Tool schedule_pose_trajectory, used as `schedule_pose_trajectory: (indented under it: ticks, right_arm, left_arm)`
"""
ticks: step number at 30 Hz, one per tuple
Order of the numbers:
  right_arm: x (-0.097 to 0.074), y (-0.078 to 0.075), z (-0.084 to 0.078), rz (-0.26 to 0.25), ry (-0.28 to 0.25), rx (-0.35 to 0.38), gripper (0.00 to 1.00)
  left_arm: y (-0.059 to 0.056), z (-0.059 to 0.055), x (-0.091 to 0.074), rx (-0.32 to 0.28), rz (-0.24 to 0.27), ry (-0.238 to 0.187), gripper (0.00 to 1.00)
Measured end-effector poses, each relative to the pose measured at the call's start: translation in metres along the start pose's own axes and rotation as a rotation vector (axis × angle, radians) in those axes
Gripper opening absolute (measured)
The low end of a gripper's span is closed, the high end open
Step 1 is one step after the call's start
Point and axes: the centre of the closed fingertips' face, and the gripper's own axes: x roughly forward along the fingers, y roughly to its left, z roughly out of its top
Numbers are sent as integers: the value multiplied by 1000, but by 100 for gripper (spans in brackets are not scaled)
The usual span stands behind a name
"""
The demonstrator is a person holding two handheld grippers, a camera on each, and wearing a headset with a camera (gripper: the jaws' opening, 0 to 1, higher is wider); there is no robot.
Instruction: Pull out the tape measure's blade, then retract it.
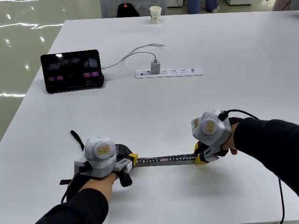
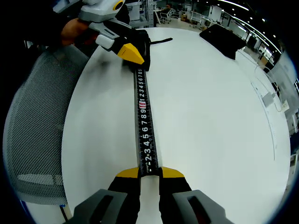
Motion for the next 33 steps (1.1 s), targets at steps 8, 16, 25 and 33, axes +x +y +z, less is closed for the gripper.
schedule_pose_trajectory:
  ticks: [8,16,25,33]
  right_arm:
    - [2,0,4,-2,6,-8,11]
    - [4,0,7,-5,0,3,11]
    - [6,-1,13,-2,-5,9,11]
    - [7,1,16,-9,-14,9,11]
  left_arm:
    - [0,-1,0,-1,-4,8,61]
    - [0,-1,0,-1,-3,9,61]
    - [1,-1,1,-2,-4,11,61]
    - [1,-2,1,-3,-3,11,61]
